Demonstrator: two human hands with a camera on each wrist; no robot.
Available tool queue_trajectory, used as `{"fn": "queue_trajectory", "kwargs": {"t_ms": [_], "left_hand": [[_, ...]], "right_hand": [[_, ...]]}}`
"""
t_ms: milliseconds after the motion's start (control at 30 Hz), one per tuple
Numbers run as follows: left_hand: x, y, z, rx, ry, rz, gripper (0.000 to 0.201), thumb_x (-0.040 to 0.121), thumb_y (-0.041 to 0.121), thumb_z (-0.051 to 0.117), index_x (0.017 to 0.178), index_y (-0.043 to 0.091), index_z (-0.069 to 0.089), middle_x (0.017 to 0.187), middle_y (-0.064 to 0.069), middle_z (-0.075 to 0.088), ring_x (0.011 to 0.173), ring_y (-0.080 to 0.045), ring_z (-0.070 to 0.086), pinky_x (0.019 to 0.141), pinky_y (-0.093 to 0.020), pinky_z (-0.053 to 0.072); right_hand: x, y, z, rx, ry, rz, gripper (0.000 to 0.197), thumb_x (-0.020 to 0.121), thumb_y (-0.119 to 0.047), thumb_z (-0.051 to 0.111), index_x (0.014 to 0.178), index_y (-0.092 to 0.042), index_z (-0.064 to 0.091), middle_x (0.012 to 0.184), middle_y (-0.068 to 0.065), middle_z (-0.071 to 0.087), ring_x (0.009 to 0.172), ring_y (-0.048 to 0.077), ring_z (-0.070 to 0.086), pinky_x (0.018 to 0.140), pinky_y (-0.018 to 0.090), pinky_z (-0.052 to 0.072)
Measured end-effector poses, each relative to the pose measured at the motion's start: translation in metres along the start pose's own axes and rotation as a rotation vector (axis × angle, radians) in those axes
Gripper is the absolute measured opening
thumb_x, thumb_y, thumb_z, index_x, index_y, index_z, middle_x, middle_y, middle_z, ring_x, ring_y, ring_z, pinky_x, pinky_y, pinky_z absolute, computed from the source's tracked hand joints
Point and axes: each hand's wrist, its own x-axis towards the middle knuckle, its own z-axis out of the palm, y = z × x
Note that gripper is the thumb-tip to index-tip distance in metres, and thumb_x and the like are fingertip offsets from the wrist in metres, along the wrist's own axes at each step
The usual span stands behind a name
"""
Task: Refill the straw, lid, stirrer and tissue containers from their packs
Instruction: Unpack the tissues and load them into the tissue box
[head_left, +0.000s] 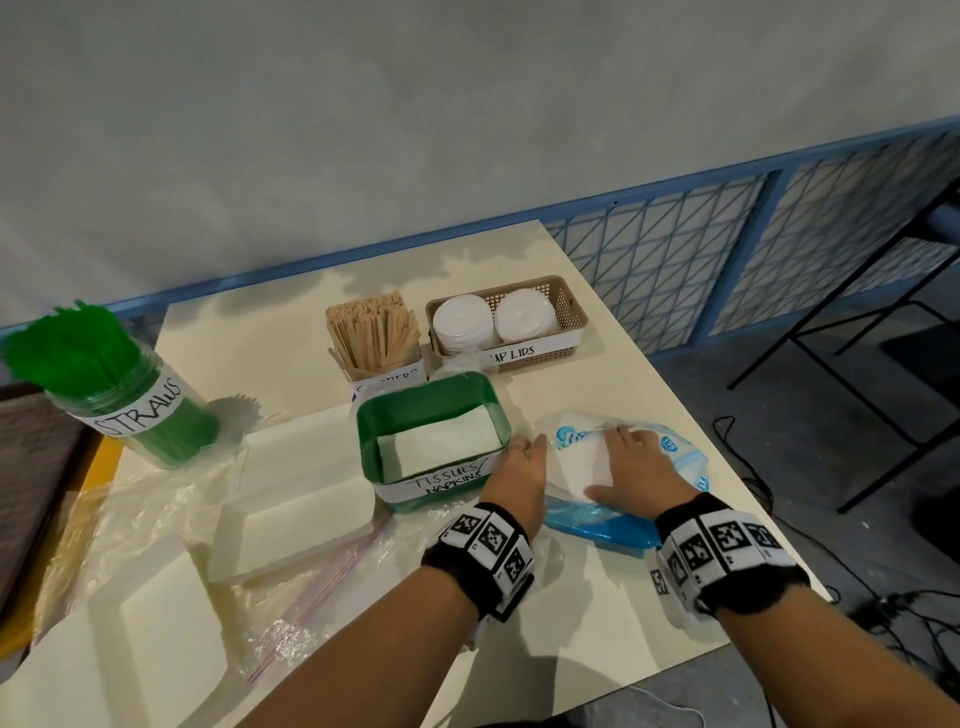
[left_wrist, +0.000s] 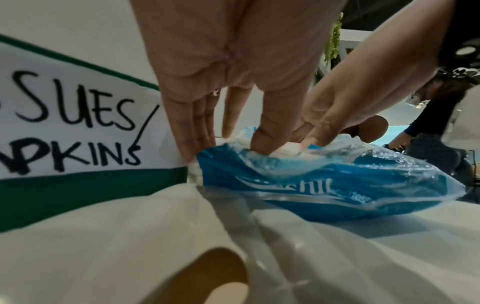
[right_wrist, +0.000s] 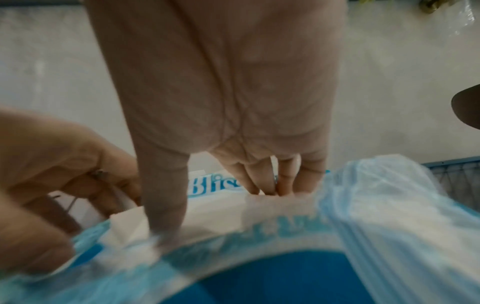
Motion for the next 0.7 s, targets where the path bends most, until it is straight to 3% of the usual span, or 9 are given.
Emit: {"fn": "queue_trajectory", "kwargs": {"t_ms": [100, 167, 367, 433, 533, 700], "left_hand": [[0.0, 0.0, 0.001, -0.087, 0.092, 0.023, 0.061, 0.077, -0.018, 0.044, 0.133, 0.004, 0.032, 0.124, -0.017, 0.045, 0.108, -0.029, 0.052, 0.092, -0.033, 0.048], [0.0, -0.001, 0.002, -0.073, 0.108, 0.037, 0.051, 0.078, -0.019, 0.041, 0.125, 0.0, 0.037, 0.117, -0.017, 0.049, 0.099, -0.029, 0.054, 0.086, -0.033, 0.049], [0.002, -0.012, 0.005, 0.068, -0.015, 0.031, 0.058, 0.085, -0.01, 0.046, 0.139, 0.002, 0.029, 0.143, -0.016, 0.034, 0.131, -0.025, 0.037, 0.112, -0.03, 0.031], [0.001, -0.013, 0.005, 0.087, -0.03, 0.032, 0.066, 0.087, -0.009, 0.045, 0.146, 0.003, 0.018, 0.148, -0.017, 0.027, 0.136, -0.025, 0.031, 0.115, -0.03, 0.027], [-0.004, -0.01, 0.005, -0.008, 0.01, 0.056, 0.074, 0.086, -0.013, 0.041, 0.148, 0.007, 0.005, 0.152, -0.018, 0.019, 0.134, -0.028, 0.036, 0.111, -0.029, 0.033], [-0.004, -0.013, 0.002, -0.089, -0.019, 0.113, 0.07, 0.08, -0.017, 0.039, 0.144, 0.007, 0.024, 0.145, -0.019, 0.029, 0.13, -0.03, 0.039, 0.111, -0.032, 0.032]], "right_hand": [[0.009, 0.001, -0.01, -0.014, -0.058, 0.056, 0.084, 0.076, -0.051, 0.066, 0.141, -0.013, 0.029, 0.137, 0.005, 0.044, 0.128, 0.03, 0.027, 0.104, 0.041, 0.033], [0.013, 0.002, -0.017, -0.039, -0.088, 0.039, 0.082, 0.075, -0.054, 0.066, 0.139, -0.014, 0.034, 0.134, 0.005, 0.048, 0.125, 0.028, 0.032, 0.103, 0.037, 0.033], [0.011, 0.004, -0.022, 0.069, -0.098, 0.035, 0.084, 0.075, -0.041, 0.073, 0.139, -0.01, 0.03, 0.14, 0.009, 0.042, 0.13, 0.026, 0.035, 0.107, 0.036, 0.032], [0.011, 0.004, -0.017, 0.099, -0.112, 0.043, 0.089, 0.071, -0.039, 0.077, 0.14, -0.011, 0.027, 0.142, 0.008, 0.042, 0.13, 0.026, 0.04, 0.107, 0.037, 0.034], [0.01, 0.003, -0.015, 0.054, -0.121, 0.039, 0.096, 0.067, -0.044, 0.078, 0.143, -0.015, 0.026, 0.145, 0.004, 0.04, 0.132, 0.024, 0.038, 0.109, 0.04, 0.032], [0.006, 0.003, -0.013, 0.122, -0.096, 0.003, 0.091, 0.072, -0.036, 0.077, 0.144, -0.017, 0.026, 0.148, 0.004, 0.035, 0.135, 0.023, 0.035, 0.111, 0.035, 0.028]]}}
